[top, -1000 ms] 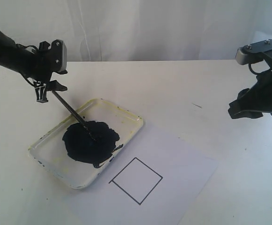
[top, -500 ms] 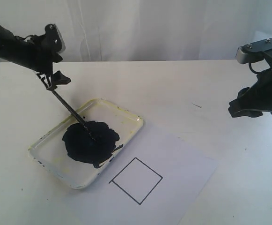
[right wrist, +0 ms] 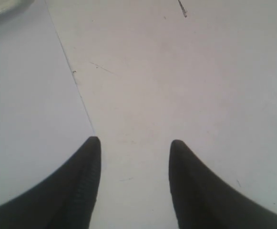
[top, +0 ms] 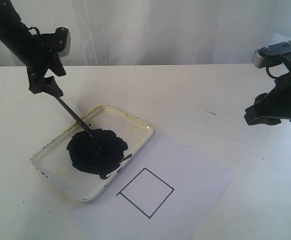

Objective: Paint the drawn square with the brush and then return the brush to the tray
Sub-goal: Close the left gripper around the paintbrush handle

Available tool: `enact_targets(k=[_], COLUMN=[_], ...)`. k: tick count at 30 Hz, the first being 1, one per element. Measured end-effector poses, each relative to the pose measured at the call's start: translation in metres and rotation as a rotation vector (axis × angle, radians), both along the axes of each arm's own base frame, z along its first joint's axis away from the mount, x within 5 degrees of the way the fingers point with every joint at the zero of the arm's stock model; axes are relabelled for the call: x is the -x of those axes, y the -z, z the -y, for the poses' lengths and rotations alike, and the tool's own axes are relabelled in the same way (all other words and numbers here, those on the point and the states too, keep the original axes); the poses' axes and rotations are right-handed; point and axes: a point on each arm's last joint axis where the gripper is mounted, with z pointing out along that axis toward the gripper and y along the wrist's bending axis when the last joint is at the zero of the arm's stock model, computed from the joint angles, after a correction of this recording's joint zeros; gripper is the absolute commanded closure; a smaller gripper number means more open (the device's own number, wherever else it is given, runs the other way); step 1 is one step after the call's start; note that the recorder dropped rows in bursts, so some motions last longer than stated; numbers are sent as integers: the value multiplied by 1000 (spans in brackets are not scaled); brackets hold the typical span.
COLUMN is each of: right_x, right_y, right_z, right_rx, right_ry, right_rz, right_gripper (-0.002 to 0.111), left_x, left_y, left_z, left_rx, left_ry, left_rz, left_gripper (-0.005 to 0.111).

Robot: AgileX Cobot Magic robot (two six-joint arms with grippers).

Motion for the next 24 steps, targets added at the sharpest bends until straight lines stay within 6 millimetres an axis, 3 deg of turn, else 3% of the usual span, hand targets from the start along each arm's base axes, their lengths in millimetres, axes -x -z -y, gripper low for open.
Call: enact_targets(k=[2, 9, 15, 20, 24], right_x=[0, -1, -1, -1, -1], right_y=[0, 0, 0, 0, 0], right_z=[0, 0, 0, 0, 1], right_rx=[0, 2, 2, 2, 3], right_ry=[0, 4, 4, 5, 6], right_rz=[0, 7, 9, 9, 13], right_gripper=[65, 65, 65, 65, 65], left_x=[3, 6, 9, 8, 5], left_y=[10, 17, 19, 19, 31], left_z=[6, 17, 22, 21, 19], left_rx=[-49, -92, -166, -185, -213], left_ry=[129, 286, 348, 366, 380], left_rz=[-8, 2, 5, 12, -5], left_gripper=[31, 31, 33, 47, 42])
